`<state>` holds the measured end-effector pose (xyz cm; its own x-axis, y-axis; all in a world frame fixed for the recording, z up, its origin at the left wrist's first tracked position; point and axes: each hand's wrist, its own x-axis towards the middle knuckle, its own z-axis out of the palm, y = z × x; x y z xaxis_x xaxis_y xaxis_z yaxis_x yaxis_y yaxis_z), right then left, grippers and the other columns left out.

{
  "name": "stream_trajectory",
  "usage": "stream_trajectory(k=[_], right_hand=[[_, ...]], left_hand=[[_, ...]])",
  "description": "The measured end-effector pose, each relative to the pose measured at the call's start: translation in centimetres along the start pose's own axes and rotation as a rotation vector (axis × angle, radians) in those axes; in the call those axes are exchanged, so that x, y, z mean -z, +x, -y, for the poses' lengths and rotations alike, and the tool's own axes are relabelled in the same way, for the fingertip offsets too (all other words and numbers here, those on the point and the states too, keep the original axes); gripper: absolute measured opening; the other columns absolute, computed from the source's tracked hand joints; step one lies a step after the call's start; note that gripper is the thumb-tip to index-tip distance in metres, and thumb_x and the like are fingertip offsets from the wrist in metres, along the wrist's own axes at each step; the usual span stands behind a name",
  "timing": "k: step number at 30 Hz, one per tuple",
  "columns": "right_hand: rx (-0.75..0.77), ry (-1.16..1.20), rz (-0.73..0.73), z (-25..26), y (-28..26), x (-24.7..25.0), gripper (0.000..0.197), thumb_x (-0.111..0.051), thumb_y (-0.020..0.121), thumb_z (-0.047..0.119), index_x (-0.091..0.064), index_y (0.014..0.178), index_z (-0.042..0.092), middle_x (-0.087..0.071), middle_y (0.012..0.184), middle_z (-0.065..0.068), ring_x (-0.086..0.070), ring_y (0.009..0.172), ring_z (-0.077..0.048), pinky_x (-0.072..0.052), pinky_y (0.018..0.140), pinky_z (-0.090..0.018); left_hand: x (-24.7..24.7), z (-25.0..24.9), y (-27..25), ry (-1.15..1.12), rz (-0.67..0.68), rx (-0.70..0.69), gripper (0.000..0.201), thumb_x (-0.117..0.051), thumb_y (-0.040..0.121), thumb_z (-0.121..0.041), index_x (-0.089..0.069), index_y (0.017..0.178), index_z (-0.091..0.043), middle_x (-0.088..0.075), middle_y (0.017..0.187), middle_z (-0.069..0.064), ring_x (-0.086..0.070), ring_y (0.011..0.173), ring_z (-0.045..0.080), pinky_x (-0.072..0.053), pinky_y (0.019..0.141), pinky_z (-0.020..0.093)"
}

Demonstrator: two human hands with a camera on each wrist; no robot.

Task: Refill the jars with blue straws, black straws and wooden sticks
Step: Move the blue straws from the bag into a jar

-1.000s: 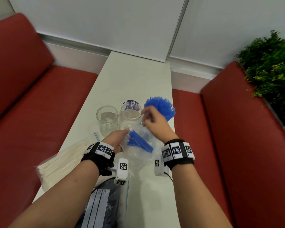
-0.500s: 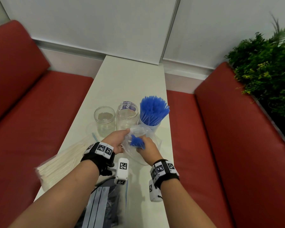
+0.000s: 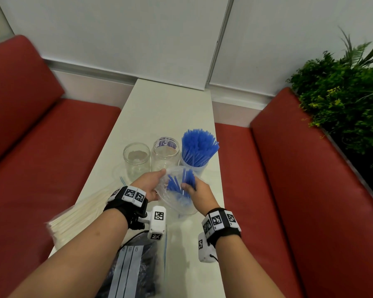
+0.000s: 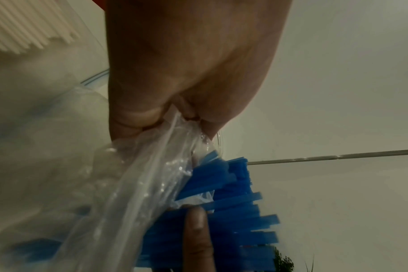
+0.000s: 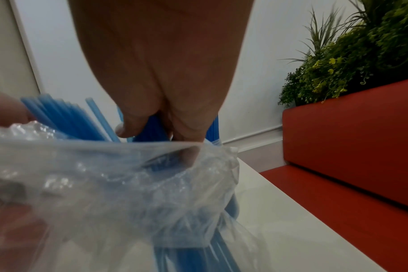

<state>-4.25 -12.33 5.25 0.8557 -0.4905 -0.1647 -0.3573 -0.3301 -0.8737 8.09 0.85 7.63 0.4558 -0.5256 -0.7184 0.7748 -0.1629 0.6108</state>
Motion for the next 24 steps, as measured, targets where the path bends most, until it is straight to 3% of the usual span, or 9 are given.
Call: stream_trajectory(k=[2, 6, 11, 15, 19, 21, 24], right_hand=[[0.011, -0.004, -0.02, 0.7, 0.4, 0.6, 0.007, -0.058, 0.101, 0.02, -0.061, 0.107, 0.02, -0.069, 0.1, 0.005, -0.063, 0.091, -0.008, -0.044, 0.083, -0.025], [0.049, 0.045, -0.101, 1.9, 1.2, 1.3, 0.013, -0.057, 0.102, 0.018, -0.061, 0.113, 0.013, -0.07, 0.113, -0.001, -0.064, 0.105, -0.016, -0.049, 0.093, -0.03], [-0.004, 0.121, -0.115, 1.0, 1.1, 0.8, 0.008, -0.054, 0.102, 0.014, -0.059, 0.107, 0.01, -0.068, 0.107, -0.008, -0.063, 0.101, -0.02, -0.047, 0.087, -0.029], [0.004, 0.211, -0.113, 1.3, 1.1, 1.1, 0.007, -0.051, 0.103, 0.013, -0.052, 0.104, 0.019, -0.067, 0.107, -0.01, -0.064, 0.104, -0.024, -0.049, 0.095, -0.032], [0.069, 0.253, -0.087, 2.2, 1.9, 1.7, 0.011, -0.053, 0.103, 0.02, -0.053, 0.107, 0.03, -0.066, 0.102, 0.004, -0.067, 0.1, -0.013, -0.052, 0.087, -0.021], [0.073, 0.254, -0.032, 1.9, 2.1, 1.0, 0.007, -0.056, 0.102, 0.018, -0.057, 0.103, 0.025, -0.065, 0.094, 0.007, -0.066, 0.09, -0.006, -0.051, 0.08, -0.017], [0.0, 0.243, 0.026, 0.2, 1.8, -1.1, 0.009, -0.056, 0.102, 0.014, -0.063, 0.098, 0.018, -0.067, 0.088, 0.004, -0.064, 0.083, -0.006, -0.051, 0.079, -0.022]], left_hand=[[-0.1, 0.0, -0.1, -0.018, -0.002, 0.008, 0.039, -0.048, 0.108, -0.031, -0.059, 0.132, -0.002, -0.07, 0.123, 0.022, -0.068, 0.109, 0.036, -0.053, 0.098, 0.053], [-0.2, -0.3, -0.3, -0.023, -0.005, 0.006, 0.037, -0.049, 0.108, -0.031, -0.062, 0.129, -0.003, -0.076, 0.107, 0.018, -0.073, 0.094, 0.032, -0.058, 0.078, 0.045], [0.0, -0.2, 0.1, -0.028, -0.009, 0.015, 0.04, -0.051, 0.107, -0.03, -0.059, 0.133, -0.001, -0.07, 0.123, 0.022, -0.067, 0.115, 0.037, -0.052, 0.1, 0.054], [0.0, -0.3, 0.1, -0.015, -0.019, 0.013, 0.036, -0.05, 0.108, -0.029, -0.059, 0.129, -0.002, -0.071, 0.119, 0.022, -0.07, 0.102, 0.036, -0.057, 0.083, 0.049], [0.0, -0.3, 0.4, -0.032, -0.006, 0.02, 0.032, -0.047, 0.109, -0.028, -0.06, 0.123, -0.003, -0.073, 0.108, 0.02, -0.07, 0.097, 0.034, -0.055, 0.079, 0.047], [0.0, -0.4, 0.7, -0.044, 0.003, 0.028, 0.032, -0.045, 0.109, -0.029, -0.061, 0.122, -0.004, -0.075, 0.104, 0.019, -0.07, 0.094, 0.033, -0.055, 0.078, 0.046], [-0.1, -0.3, 1.1, -0.028, 0.003, 0.036, 0.039, -0.044, 0.109, -0.03, -0.061, 0.128, -0.001, -0.071, 0.119, 0.022, -0.07, 0.1, 0.035, -0.056, 0.084, 0.048]])
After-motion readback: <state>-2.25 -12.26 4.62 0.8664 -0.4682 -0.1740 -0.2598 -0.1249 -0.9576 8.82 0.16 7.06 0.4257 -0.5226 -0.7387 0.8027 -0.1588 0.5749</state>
